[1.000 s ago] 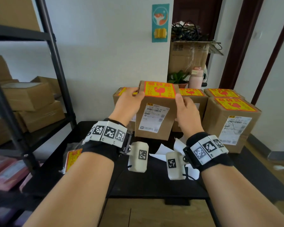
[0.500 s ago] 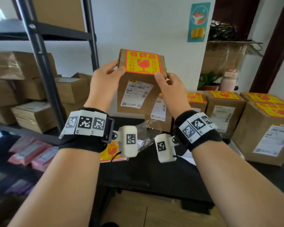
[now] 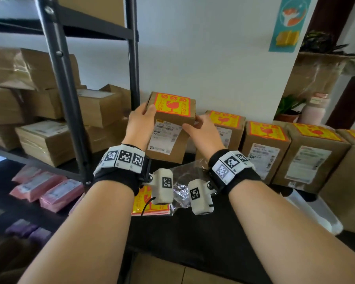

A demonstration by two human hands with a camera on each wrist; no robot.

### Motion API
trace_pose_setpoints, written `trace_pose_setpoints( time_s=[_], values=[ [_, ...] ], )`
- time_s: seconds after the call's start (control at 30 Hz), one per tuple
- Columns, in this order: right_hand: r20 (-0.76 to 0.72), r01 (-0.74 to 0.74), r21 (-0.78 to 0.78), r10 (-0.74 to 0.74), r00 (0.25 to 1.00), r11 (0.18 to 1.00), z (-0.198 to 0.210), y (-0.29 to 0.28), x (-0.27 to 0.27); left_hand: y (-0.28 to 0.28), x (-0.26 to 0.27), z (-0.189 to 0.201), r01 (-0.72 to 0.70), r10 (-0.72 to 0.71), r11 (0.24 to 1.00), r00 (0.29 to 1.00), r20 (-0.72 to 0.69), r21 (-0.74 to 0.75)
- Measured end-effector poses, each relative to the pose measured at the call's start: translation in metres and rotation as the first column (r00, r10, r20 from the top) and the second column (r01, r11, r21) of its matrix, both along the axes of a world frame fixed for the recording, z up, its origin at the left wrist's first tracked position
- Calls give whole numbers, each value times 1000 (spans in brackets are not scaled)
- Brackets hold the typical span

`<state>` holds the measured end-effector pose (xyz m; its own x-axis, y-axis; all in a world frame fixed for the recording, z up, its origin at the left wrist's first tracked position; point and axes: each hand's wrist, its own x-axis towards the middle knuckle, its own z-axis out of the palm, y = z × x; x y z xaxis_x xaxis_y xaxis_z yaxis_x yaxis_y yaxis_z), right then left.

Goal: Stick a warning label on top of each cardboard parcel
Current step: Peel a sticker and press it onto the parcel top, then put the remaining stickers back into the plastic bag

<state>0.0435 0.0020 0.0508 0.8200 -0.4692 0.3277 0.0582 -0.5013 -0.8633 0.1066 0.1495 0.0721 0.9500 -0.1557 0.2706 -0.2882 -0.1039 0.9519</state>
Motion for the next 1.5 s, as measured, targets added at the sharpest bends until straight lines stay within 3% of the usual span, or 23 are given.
trace_pose_setpoints(
  time_s=[0.3, 0.6, 0.83, 0.97, 1.07, 1.17, 1.33, 1.43, 1.5],
  values=[
    [-112, 72, -42, -77, 991, 997, -13, -20, 26, -32, 36, -26, 101, -101, 995, 982, -162, -10],
    [-31, 183, -41, -184, 982, 982, -14, -22, 32, -59, 45, -36, 101, -107, 994, 975, -196, -39],
    [-54, 136, -64, -139, 989, 989, -11, -26, 21, -46, 39, -37, 103, -90, 993, 973, -214, 54],
    [-78, 156, -51, -159, 984, 986, -7, -34, 1, -33, 25, -32, 49, -20, 967, 993, -117, 249],
    [-156, 179, -57, -186, 970, 982, -11, -41, -19, -22, 13, -34, 89, -34, 868, 992, -121, 488],
    [-276, 157, -76, -172, 946, 985, -20, -43, -42, -15, -5, -44, 164, -68, 693, 984, -163, 702],
    [-448, 163, -29, -159, 880, 986, -39, -39, -71, -8, -38, -65, 211, -60, 478, 976, -208, 853],
    [-489, 155, 253, -12, 872, 955, -53, -36, -86, -8, -58, -77, 264, -98, 346, 965, -245, 900],
    [-463, 131, 420, 88, 882, 898, -58, -32, -94, -11, -68, -84, 286, -137, 316, 957, -255, 904]
  ],
)
